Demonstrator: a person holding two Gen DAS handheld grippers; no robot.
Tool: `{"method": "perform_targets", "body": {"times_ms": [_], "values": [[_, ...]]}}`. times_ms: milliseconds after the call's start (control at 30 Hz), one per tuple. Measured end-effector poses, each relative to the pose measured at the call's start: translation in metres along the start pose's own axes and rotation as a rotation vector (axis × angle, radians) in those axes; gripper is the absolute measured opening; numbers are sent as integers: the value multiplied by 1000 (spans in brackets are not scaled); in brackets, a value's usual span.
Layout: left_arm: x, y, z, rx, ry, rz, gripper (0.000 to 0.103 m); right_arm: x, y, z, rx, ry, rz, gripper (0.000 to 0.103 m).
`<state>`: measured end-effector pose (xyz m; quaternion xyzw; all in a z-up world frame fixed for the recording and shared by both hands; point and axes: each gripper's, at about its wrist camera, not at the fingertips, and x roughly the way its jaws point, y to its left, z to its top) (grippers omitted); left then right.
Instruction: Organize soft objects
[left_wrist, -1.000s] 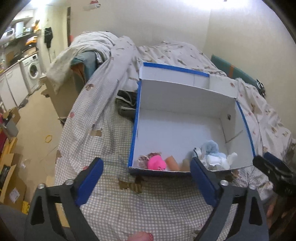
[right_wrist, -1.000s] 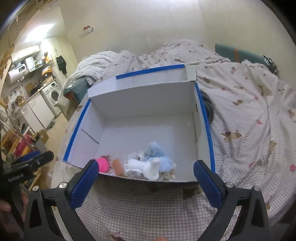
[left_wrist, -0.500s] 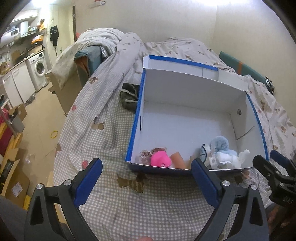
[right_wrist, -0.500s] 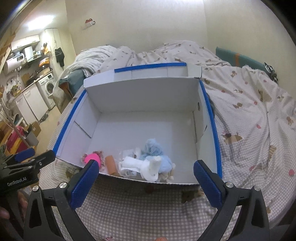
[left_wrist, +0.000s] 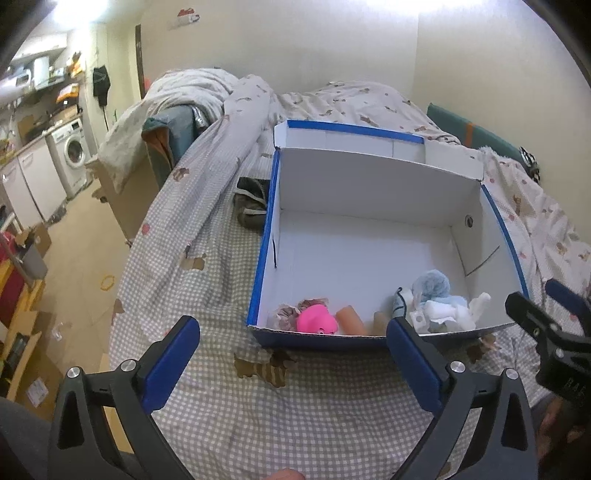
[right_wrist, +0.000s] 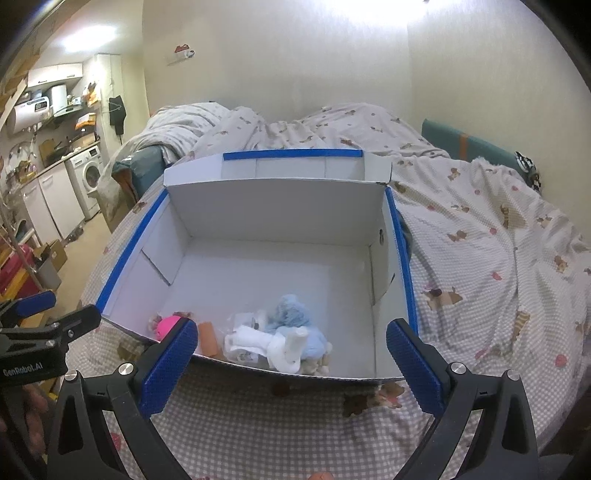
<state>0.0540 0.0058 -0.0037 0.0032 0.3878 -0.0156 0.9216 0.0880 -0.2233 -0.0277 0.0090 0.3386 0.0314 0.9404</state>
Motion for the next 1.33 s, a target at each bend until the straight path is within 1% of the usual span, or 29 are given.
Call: {"method": "perform_targets", "body": {"times_ms": [100, 267, 567, 833, 1333], "values": [[-2, -2, 0, 10, -7, 1, 102, -1, 0, 0, 2, 2, 1, 103], [1, -1, -1, 10, 8, 2, 102, -2, -1, 0, 5, -1, -2, 103], [2, -3, -2, 26, 3, 7, 102, -4, -4, 0, 16, -5, -10, 103], [2, -3, -2, 24, 5, -2, 102, -4, -6, 0, 39, 2, -5, 103], [1, -5, -3, 27, 8, -16, 102, -5, -4, 0, 33, 3, -7, 103]]}}
